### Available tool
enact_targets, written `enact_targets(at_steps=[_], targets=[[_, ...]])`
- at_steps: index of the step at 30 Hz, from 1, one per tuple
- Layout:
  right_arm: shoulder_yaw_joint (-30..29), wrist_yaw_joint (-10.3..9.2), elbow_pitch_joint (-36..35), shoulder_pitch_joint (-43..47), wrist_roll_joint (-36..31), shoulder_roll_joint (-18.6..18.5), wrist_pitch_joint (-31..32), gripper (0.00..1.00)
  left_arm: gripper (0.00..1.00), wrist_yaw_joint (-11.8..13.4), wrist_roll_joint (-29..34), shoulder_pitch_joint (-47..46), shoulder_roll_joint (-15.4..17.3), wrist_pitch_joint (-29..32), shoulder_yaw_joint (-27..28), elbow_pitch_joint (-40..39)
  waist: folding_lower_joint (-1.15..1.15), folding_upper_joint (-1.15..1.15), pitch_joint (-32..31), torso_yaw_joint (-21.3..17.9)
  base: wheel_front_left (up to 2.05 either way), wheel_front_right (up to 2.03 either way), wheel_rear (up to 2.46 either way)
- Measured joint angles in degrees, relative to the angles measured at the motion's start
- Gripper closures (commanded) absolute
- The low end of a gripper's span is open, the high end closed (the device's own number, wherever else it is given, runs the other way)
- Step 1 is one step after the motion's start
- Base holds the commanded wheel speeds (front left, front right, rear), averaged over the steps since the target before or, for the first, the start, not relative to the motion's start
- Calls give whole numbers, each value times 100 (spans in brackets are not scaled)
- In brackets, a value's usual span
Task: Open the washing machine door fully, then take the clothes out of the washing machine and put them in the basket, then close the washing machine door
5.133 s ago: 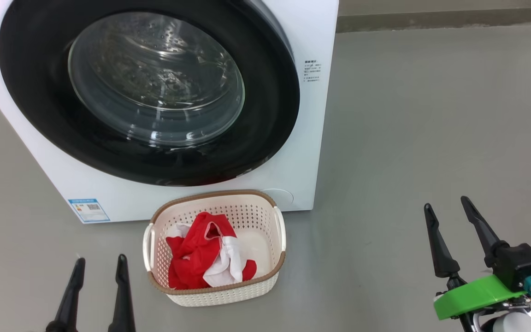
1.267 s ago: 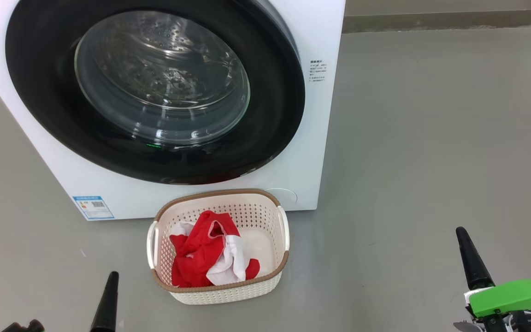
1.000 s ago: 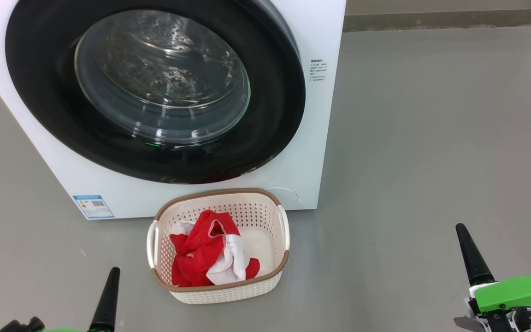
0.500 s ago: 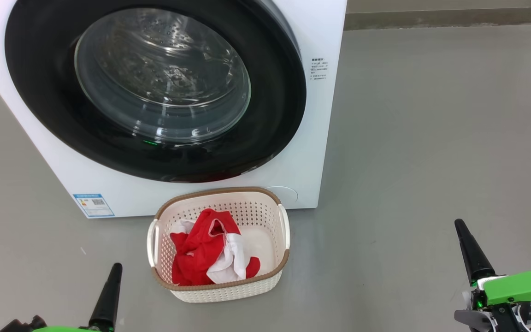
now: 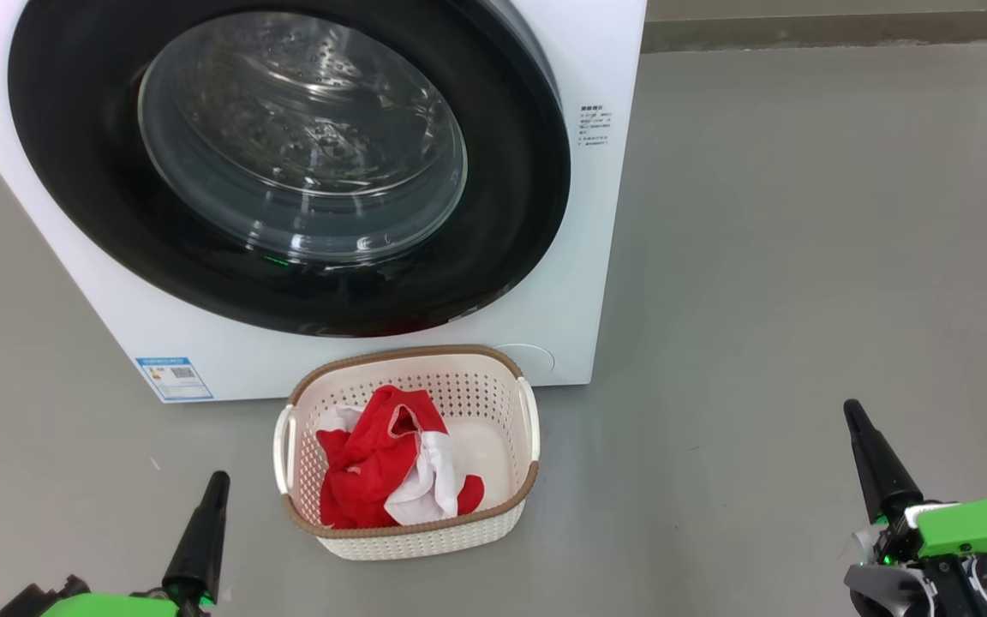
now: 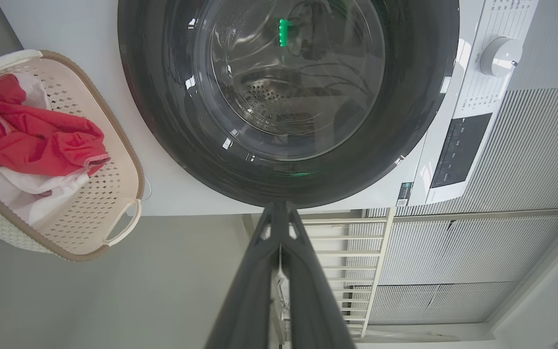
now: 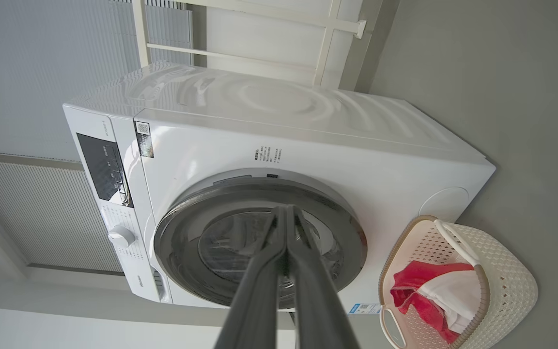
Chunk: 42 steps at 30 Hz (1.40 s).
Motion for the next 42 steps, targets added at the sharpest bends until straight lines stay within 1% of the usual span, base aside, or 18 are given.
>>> enact_targets(at_steps=[3, 42], targets=[[-5, -2, 1, -47, 169, -5, 21, 100, 100, -18, -101, -32, -1, 41, 4, 13, 0, 0, 2, 1, 0, 0, 0], [-11, -5, 4, -47, 168, -8, 21, 100, 100, -42, -119, -32, -2, 41, 8, 20, 0, 0, 2, 1, 0, 0, 0]])
